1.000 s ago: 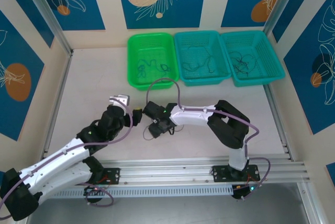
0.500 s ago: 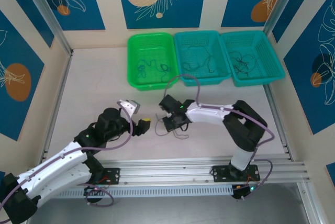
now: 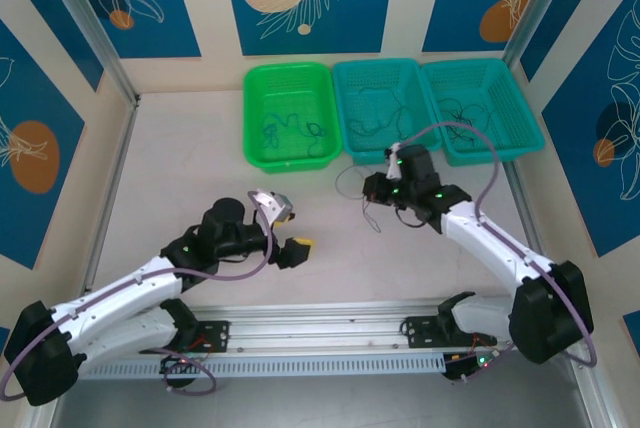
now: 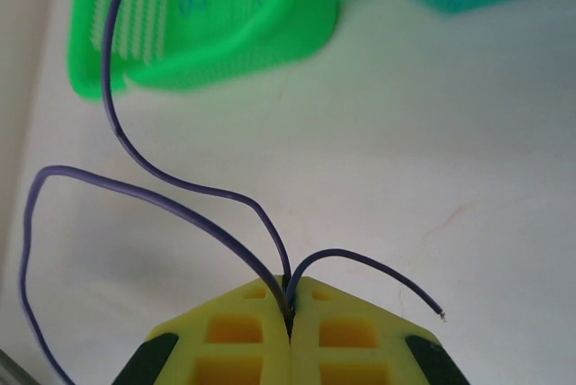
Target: Untangle the cables
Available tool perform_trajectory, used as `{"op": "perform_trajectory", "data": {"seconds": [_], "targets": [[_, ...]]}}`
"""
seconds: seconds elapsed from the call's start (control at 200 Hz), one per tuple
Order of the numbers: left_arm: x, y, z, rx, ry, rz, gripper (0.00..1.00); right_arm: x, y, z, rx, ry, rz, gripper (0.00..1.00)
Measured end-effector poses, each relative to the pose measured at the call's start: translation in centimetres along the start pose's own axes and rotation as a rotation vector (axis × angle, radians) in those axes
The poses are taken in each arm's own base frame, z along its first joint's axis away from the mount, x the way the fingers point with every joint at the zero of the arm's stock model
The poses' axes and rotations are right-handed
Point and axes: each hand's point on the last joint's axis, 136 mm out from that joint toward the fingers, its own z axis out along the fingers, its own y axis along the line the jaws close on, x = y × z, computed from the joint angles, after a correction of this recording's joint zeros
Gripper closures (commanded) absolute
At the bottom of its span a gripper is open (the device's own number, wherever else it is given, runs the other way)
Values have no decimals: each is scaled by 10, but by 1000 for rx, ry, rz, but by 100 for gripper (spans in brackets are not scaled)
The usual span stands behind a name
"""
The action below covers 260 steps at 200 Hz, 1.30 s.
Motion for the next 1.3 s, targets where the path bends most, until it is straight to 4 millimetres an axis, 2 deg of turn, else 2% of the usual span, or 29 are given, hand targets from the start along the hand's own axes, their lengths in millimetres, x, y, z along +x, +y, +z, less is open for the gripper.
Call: {"op": "perform_trajectory", "data": {"seconds": [0.085, 0.15, 0.2, 0.29, 0.315, 0.34, 0.36, 0.365, 0.4, 0.41, 0.435, 0.48, 0.54, 0.61, 0.67, 0.72, 0.755, 0.81, 0.82, 0.865, 0.93, 1.025, 1.125, 1.23, 1.3], "targets": [[-6, -8, 3, 30, -15, 16, 1, -44, -25, -20, -9, -120, 111, 100], [-11, -13, 3, 47, -26, 26, 0, -69, -41, -31, 5, -198, 167, 100], [-14, -15, 3, 52, -35, 31, 0, -76, -43, -35, -4, -218, 178, 100], [-15, -15, 3, 53, -40, 32, 0, -75, -36, -34, -36, -205, 180, 100], [-15, -16, 3, 52, -39, 38, 0, -77, -47, -31, -22, -173, 221, 100], [-15, -16, 4, 50, -39, 43, 0, -95, -53, -34, -7, -182, 250, 100], [-15, -17, 3, 53, -42, 50, 0, -121, -64, -37, 11, -220, 275, 100], [-15, -18, 3, 53, -41, 51, 0, -134, -69, -40, 17, -243, 282, 100], [-15, -19, 3, 50, -42, 61, 0, -176, -89, -44, 42, -319, 300, 100], [-15, -19, 2, 49, -43, 64, 0, -196, -102, -47, 60, -356, 311, 100], [-16, -19, 2, 42, -45, 68, 0, -223, -121, -51, 84, -411, 321, 100], [-18, -16, 0, 22, -50, 77, 0, -257, -157, -58, 135, -478, 353, 100], [-20, -13, -3, -8, -60, 89, 0, -277, -196, -59, 189, -508, 396, 100], [-23, -8, -7, -42, -71, 96, 0, -283, -223, -50, 235, -499, 433, 100], [-26, -3, -11, -79, -86, 97, 0, -285, -235, -38, 257, -471, 449, 97], [-29, 3, -14, -120, -100, 96, 0, -286, -242, -27, 271, -446, 456, 91], [-31, 9, -16, -155, -108, 95, 0, -287, -245, -21, 277, -429, 458, 84], [-32, 19, -19, -218, -117, 88, 0, -288, -250, -13, 286, -403, 462, 66], [-33, 21, -20, -232, -120, 86, 0, -288, -250, -12, 287, -399, 459, 59], [-33, 30, -24, -287, -129, 77, 0, -286, -251, -7, 290, -380, 460, 47], [-33, 41, -31, -357, -145, 64, 0, -281, -251, -4, 298, -354, 454, 37], [-31, 58, -44, -471, -161, 49, 0, -275, -245, -2, 302, -334, 437, 34], [-34, 76, -61, -603, -183, 44, 0, -263, -231, -10, 299, -325, 426, 34], [-33, 104, -82, -776, -196, 29, 0, -238, -202, -35, 283, -342, 397, 34], [-26, 128, -100, -906, -192, 8, 0, -216, -174, -57, 266, -367, 347, 34]]}}
